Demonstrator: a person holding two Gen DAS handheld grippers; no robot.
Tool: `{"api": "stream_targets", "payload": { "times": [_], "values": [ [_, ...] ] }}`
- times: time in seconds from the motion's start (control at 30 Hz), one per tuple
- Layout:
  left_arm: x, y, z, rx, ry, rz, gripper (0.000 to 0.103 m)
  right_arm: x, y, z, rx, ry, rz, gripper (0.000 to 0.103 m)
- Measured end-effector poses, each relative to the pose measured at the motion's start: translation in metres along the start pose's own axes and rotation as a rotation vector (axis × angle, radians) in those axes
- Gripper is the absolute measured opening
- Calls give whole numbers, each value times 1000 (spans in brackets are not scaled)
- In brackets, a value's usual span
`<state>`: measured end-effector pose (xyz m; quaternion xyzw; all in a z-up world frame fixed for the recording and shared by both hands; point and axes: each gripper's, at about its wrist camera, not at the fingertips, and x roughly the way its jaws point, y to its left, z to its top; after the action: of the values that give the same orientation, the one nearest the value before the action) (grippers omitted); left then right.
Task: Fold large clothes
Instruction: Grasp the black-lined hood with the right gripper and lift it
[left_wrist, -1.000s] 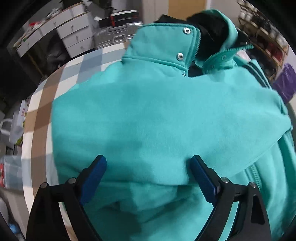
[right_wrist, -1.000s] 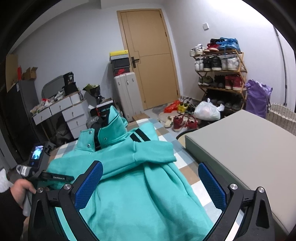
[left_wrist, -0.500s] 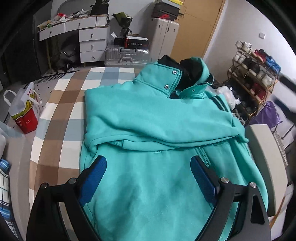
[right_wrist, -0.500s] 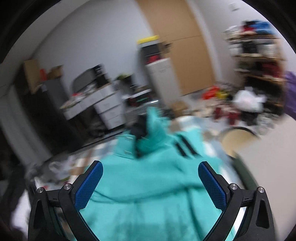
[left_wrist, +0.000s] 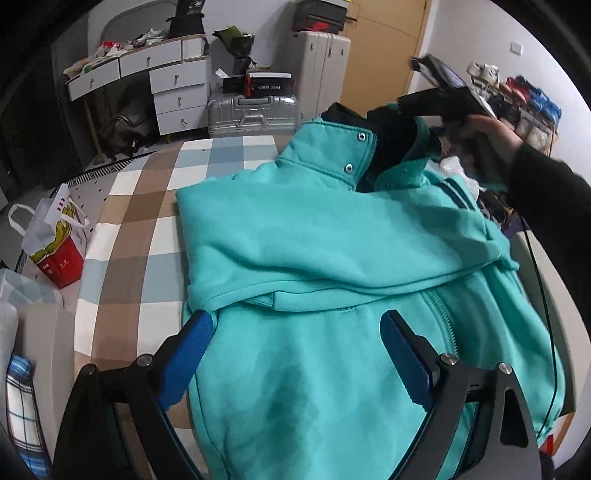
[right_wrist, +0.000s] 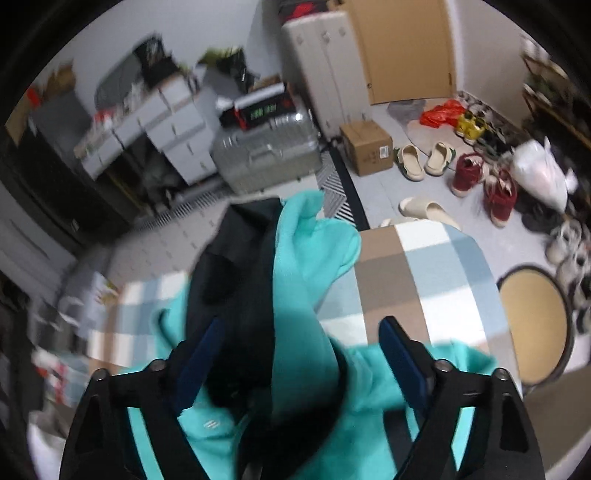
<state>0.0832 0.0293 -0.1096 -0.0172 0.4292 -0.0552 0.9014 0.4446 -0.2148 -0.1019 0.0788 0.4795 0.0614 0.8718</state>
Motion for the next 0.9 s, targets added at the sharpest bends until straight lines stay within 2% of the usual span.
{"api": "stream_targets", "payload": {
  "times": [0.03, 0.07, 0.1, 0.13, 0.2, 0.27, 0.37, 0.47, 0.5, 0.57, 0.67, 0.7, 0.73, 0.87, 0.9],
  "values": [
    [2, 0, 0, 7, 1, 10, 90, 8, 5, 1, -17, 6, -16, 60],
    [3, 0, 0, 9, 4, 16, 90, 11, 11, 0, -44, -10, -16, 48],
    [6, 1, 0, 10, 12, 22, 90, 7, 15, -2, -73, -35, -34, 31],
    [8, 2, 0, 6, 17, 25, 90, -2, 28, -8, -164, -88, -50, 20],
    [10, 6, -1, -18, 28, 25, 90, -19, 58, -32, -417, -168, -98, 16],
    [11, 9, -1, -38, 35, 19, 90, -38, 74, -64, -607, -225, -98, 14],
    [12, 13, -1, -62, 39, 21, 90, -60, 80, -116, -770, -237, -68, 13],
    [13, 17, -1, -91, 44, 19, 90, -71, 72, -161, -816, -179, -16, 12],
    [14, 17, -2, -96, 49, 20, 90, -71, 69, -170, -819, -172, -13, 12],
    [16, 18, -3, -108, 56, 18, 90, -71, 56, -185, -745, -105, 29, 12],
    [18, 20, -5, -119, 70, 16, 90, -67, 28, -182, -517, 12, 109, 19],
    [17, 20, -6, -119, 73, 15, 90, -65, 23, -174, -471, 46, 143, 27],
    [17, 20, -6, -117, 77, 14, 90, -66, 15, -166, -409, 75, 187, 32],
    [16, 22, -6, -113, 80, 12, 90, -82, -9, -127, -250, 14, 230, 64],
    [16, 21, -6, -110, 81, 11, 90, -85, -10, -123, -222, 1, 229, 66]
  ]
}}
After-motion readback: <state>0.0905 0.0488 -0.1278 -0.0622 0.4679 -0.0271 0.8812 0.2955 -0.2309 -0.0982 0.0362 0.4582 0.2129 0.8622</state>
